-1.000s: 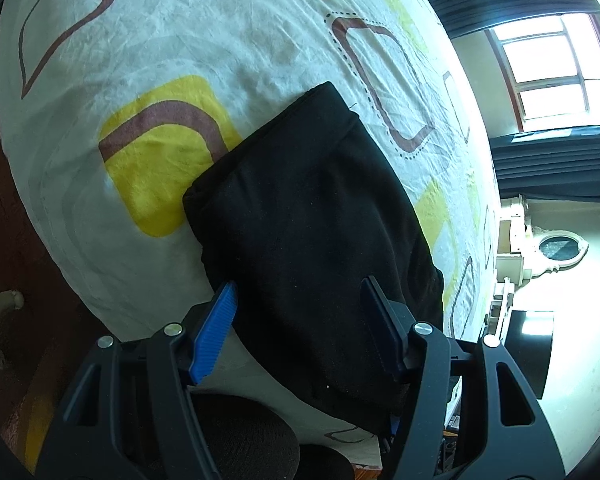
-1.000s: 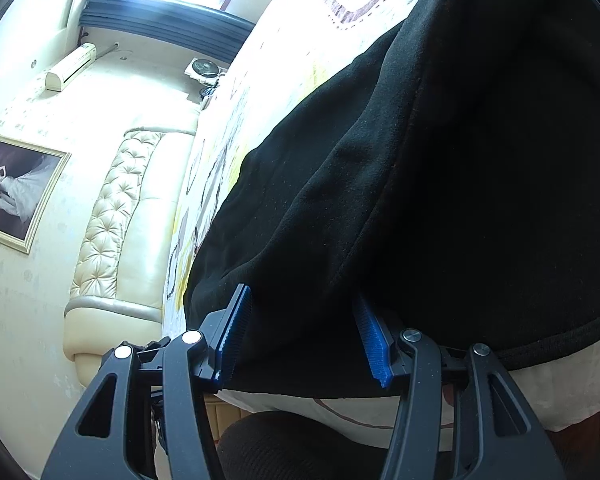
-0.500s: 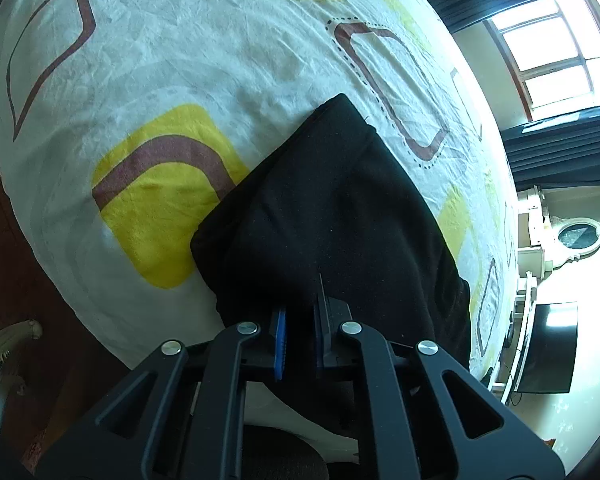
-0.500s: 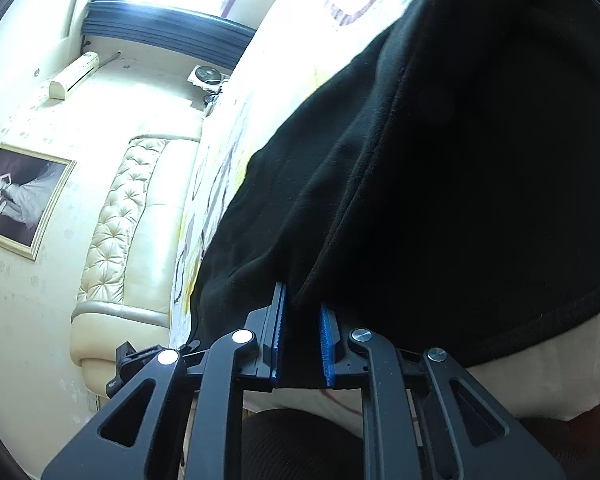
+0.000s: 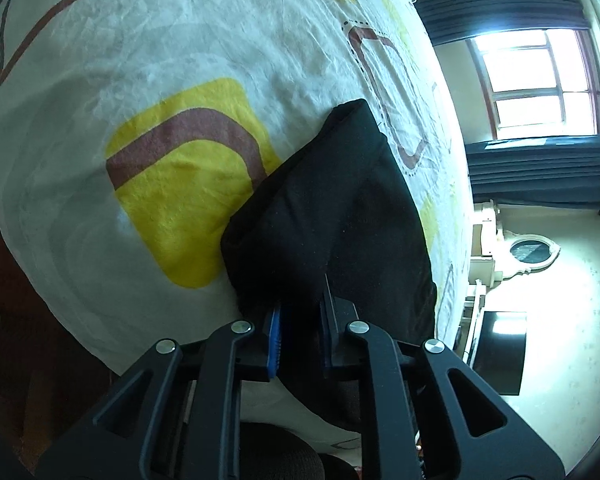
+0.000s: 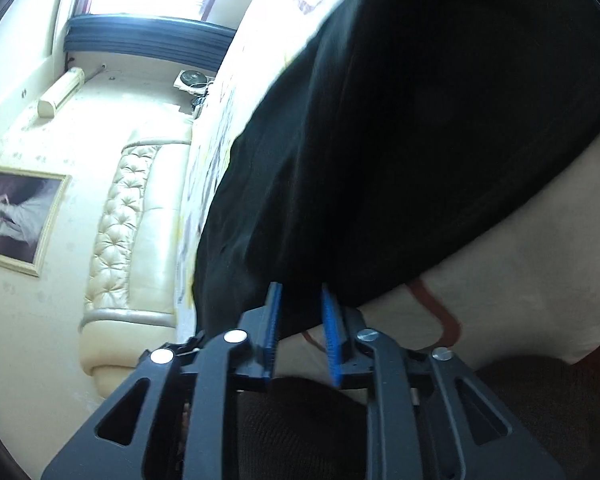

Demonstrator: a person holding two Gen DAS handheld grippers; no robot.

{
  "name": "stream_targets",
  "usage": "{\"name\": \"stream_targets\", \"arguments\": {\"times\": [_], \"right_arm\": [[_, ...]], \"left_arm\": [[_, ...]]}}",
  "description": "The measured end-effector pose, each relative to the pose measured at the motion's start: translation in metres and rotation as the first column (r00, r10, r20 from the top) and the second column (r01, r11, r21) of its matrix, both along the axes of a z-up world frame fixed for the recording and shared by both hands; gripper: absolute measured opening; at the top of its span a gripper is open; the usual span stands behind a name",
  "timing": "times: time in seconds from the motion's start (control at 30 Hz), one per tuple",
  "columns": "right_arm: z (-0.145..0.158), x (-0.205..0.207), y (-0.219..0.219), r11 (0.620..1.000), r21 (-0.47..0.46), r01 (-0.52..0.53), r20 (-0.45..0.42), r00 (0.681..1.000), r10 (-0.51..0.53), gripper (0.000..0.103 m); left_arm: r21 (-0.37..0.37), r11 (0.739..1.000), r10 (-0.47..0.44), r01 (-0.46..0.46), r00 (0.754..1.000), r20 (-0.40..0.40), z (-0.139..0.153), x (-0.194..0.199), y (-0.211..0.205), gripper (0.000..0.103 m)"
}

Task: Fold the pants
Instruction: 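Open the right gripper to release the trousers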

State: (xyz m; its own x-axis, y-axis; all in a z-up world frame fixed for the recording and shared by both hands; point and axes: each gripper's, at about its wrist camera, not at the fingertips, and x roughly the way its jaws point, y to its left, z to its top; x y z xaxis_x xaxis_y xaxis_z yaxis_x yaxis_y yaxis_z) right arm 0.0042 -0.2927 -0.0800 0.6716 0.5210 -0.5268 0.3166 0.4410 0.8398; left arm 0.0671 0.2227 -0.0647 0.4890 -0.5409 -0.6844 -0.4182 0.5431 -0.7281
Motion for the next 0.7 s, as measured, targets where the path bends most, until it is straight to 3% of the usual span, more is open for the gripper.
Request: {"name": "stream_targets", "arguments": {"times": [0.1, 0.13, 0.17, 0.3, 0.43, 0.5, 0.57, 0.7], "right_arm": [[0.034, -0.004, -0.026, 0.991, -0.124, 0.059, 0.035, 0.998, -0.055, 0.061], [0.046, -0.004, -0.04, 0.981, -0.171, 0.092, 0.046, 0.995, -0.085, 0.068], [0.06, -0.003, -0.059, 0.966, -0.219, 0.139, 0.061, 0.99, -0.128, 0.068], [0.1, 0.032, -0.137, 0.892, -0.366, 0.264, 0.056, 0.963, -0.262, 0.074], [0.113, 0.108, -0.209, 0.782, -0.576, 0.238, -0.074, 0.937, -0.34, 0.074], [0.107, 0.144, -0.236, 0.725, -0.662, 0.192, -0.151, 0.913, -0.38, 0.074], [0.093, 0.178, -0.257, 0.691, -0.714, 0.115, -0.24, 0.887, -0.395, 0.074], [0.052, 0.197, -0.274, 0.686, -0.726, 0.045, -0.346, 0.839, -0.421, 0.074]], "left_arm": [[0.03, 0.999, -0.016, 0.015, 0.999, 0.029, 0.017, -0.007, -0.002, 0.046], [0.087, 0.996, -0.01, 0.007, 0.999, 0.033, 0.027, -0.01, -0.005, 0.07], [0.149, 0.989, -0.001, -0.006, 0.999, 0.044, 0.036, -0.012, -0.008, 0.076], [0.21, 0.976, -0.075, 0.051, 0.991, 0.111, 0.057, -0.002, -0.033, 0.082], [0.176, 0.981, -0.099, 0.084, 0.992, 0.076, 0.05, 0.011, -0.058, 0.083], [0.165, 0.98, -0.117, 0.108, 0.992, 0.05, 0.043, 0.016, -0.069, 0.083], [0.191, 0.973, -0.136, 0.127, 0.99, 0.033, 0.037, 0.019, -0.075, 0.087], [0.246, 0.953, -0.191, 0.175, 0.981, 0.04, 0.034, 0.024, -0.086, 0.092]]}}
